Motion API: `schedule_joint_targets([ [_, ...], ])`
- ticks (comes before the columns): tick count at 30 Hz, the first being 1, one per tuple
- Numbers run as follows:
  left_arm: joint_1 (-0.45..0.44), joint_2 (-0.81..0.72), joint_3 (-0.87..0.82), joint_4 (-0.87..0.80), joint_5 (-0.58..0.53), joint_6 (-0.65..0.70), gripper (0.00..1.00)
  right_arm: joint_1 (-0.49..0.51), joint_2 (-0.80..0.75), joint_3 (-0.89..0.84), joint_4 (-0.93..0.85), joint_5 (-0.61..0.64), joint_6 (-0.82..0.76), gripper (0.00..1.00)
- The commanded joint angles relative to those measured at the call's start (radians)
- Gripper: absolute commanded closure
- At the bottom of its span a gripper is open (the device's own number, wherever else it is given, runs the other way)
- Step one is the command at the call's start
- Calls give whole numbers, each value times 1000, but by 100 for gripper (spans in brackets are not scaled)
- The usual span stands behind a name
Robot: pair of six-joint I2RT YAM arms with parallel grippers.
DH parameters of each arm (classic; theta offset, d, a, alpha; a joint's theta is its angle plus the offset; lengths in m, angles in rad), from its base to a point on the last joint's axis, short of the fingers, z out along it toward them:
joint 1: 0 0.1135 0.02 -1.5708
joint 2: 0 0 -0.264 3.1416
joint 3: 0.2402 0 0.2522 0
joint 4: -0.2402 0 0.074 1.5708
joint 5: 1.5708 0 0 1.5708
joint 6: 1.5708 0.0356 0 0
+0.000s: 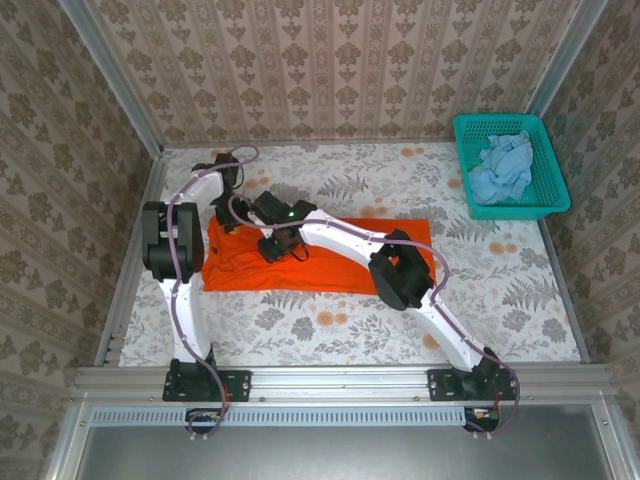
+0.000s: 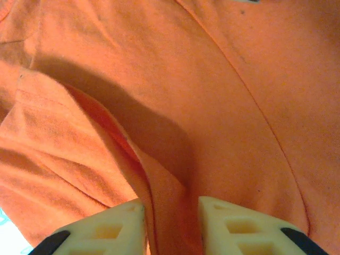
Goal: Fold and stack the t-shirts
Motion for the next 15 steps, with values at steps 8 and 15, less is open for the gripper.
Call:
schedule_joint_targets([
  [8, 15, 39, -15, -13, -10, 10, 54, 12, -74, -121, 43, -89, -90, 89],
  [15, 16, 51, -10, -9, -11, 11, 54, 11, -154, -270, 108, -138, -153, 86],
])
